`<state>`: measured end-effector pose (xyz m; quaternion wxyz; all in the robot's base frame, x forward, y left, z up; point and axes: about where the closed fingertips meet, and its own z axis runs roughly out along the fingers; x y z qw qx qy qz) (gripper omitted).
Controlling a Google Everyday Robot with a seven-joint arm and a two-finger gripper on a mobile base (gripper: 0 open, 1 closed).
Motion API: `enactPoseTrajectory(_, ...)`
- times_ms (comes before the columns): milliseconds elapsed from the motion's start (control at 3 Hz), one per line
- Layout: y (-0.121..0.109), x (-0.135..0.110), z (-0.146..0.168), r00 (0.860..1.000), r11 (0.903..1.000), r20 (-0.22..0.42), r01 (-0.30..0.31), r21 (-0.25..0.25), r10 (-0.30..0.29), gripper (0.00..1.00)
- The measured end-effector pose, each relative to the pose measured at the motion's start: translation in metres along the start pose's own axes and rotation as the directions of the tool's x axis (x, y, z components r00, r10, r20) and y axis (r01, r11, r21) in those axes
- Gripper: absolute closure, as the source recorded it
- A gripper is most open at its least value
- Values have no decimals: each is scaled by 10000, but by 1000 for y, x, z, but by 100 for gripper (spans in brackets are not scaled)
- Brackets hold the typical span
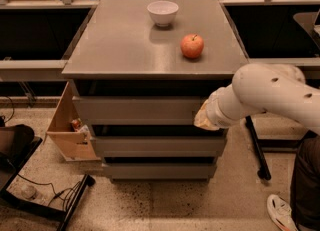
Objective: Close top drawer
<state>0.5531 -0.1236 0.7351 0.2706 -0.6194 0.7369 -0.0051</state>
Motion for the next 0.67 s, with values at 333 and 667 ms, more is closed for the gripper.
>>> enactPoseTrajectory(333,-3,-1,-65,9897,9993,-1388,362,89,-346,100)
enactPoseTrajectory(667,12,9,-126,9635,9999,-2676,2,126,32,100)
